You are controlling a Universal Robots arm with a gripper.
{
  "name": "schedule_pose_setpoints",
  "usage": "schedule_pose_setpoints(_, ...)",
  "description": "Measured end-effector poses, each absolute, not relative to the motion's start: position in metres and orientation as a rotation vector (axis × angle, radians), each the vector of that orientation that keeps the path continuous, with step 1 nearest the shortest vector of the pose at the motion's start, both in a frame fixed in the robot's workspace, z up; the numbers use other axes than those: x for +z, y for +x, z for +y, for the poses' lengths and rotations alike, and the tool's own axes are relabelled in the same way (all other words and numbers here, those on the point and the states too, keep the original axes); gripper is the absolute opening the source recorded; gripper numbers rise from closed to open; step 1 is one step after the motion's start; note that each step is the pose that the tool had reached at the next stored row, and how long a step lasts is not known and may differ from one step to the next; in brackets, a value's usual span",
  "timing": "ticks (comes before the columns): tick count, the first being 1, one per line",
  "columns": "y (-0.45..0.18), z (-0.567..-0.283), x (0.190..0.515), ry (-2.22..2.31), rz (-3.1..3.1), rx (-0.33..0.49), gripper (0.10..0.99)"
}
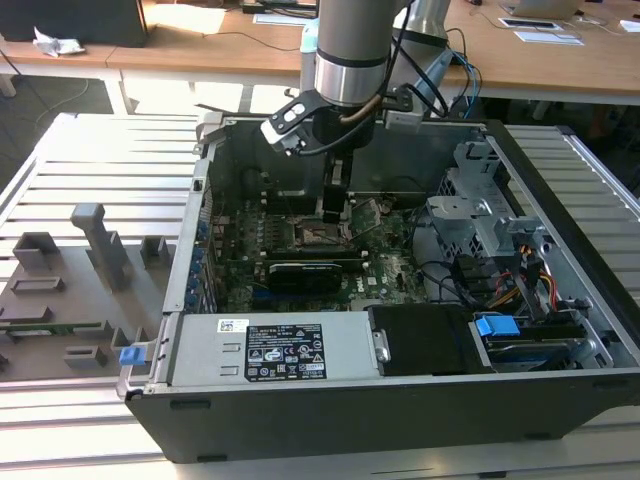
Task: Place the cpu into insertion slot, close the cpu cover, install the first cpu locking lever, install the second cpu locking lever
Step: 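Place the cpu into insertion slot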
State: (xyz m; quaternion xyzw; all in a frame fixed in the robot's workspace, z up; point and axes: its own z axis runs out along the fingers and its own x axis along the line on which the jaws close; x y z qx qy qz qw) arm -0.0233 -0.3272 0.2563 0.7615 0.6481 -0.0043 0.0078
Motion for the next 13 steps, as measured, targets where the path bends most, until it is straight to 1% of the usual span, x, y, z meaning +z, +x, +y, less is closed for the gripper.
schedule_pose_setpoints(13,-0.0232,-0.3272,0.2560,2.053,2.341,-0.022,0.541)
